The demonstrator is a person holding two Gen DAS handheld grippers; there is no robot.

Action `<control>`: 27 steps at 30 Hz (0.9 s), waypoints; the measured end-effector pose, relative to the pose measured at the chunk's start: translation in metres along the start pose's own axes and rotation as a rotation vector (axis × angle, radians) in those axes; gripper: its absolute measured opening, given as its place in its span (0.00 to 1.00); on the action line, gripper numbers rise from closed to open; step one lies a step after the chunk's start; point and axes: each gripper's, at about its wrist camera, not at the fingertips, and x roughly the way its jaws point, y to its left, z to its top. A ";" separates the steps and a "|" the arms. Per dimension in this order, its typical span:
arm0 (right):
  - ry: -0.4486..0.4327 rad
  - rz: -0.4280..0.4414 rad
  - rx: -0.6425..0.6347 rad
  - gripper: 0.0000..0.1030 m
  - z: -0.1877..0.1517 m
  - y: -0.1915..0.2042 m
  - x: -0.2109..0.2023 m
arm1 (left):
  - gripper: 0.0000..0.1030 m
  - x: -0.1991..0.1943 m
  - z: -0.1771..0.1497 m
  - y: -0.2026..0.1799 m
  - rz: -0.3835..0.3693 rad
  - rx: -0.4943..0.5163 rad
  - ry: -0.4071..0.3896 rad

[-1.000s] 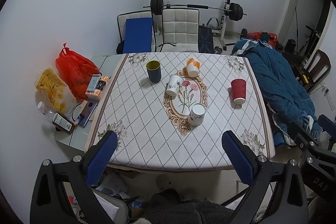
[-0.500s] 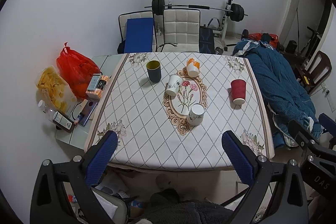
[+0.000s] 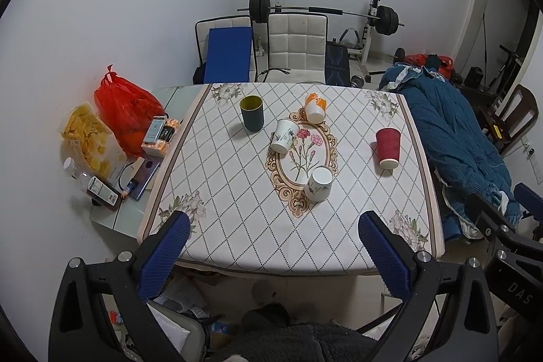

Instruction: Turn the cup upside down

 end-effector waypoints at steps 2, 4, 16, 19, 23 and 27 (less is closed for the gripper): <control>0.000 0.000 -0.003 0.96 0.000 0.000 0.000 | 0.99 0.000 0.000 0.000 -0.001 -0.001 0.000; 0.003 0.003 0.000 0.96 0.000 -0.001 0.000 | 0.99 0.000 0.000 0.000 0.000 0.000 0.000; -0.005 0.008 -0.008 0.96 -0.005 0.003 -0.006 | 0.99 0.000 -0.001 0.001 0.000 -0.001 -0.003; -0.006 0.009 -0.009 0.96 -0.004 0.003 -0.006 | 0.99 0.000 -0.001 0.001 0.002 -0.001 -0.001; -0.006 0.011 -0.007 0.96 -0.004 0.003 -0.007 | 0.99 0.000 -0.002 0.004 0.002 -0.004 -0.002; -0.006 0.011 -0.009 0.96 -0.005 0.004 -0.008 | 0.99 0.000 -0.002 0.006 0.003 -0.003 -0.001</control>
